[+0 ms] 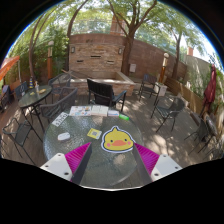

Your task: Arrange mouse

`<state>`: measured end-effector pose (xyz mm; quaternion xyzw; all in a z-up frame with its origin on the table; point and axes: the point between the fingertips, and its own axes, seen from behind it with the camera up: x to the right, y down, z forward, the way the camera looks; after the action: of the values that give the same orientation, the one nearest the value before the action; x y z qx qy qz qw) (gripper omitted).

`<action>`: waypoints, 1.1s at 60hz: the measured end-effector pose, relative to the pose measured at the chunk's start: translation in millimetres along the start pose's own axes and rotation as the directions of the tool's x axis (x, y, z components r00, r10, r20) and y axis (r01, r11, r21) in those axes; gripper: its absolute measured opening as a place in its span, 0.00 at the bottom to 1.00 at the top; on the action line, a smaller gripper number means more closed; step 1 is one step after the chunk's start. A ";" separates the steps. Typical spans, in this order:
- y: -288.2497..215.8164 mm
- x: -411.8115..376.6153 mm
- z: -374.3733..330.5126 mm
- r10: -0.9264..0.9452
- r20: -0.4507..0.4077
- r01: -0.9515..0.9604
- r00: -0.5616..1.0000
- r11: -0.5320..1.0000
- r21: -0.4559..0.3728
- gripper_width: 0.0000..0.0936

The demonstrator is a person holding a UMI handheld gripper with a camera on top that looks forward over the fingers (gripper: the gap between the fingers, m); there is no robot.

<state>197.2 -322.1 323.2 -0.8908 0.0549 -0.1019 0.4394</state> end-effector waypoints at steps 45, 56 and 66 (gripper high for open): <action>158.4 -252.3 168.0 -0.002 0.208 0.018 0.978 0.997 -0.076 0.90; 130.1 -334.9 253.8 0.057 0.248 -0.046 0.967 0.998 -0.050 0.90; 113.6 -368.6 315.5 0.022 0.231 -0.012 0.973 0.999 -0.044 0.90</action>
<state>-89.9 -78.6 -3.3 -0.9052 0.0132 0.0073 0.4247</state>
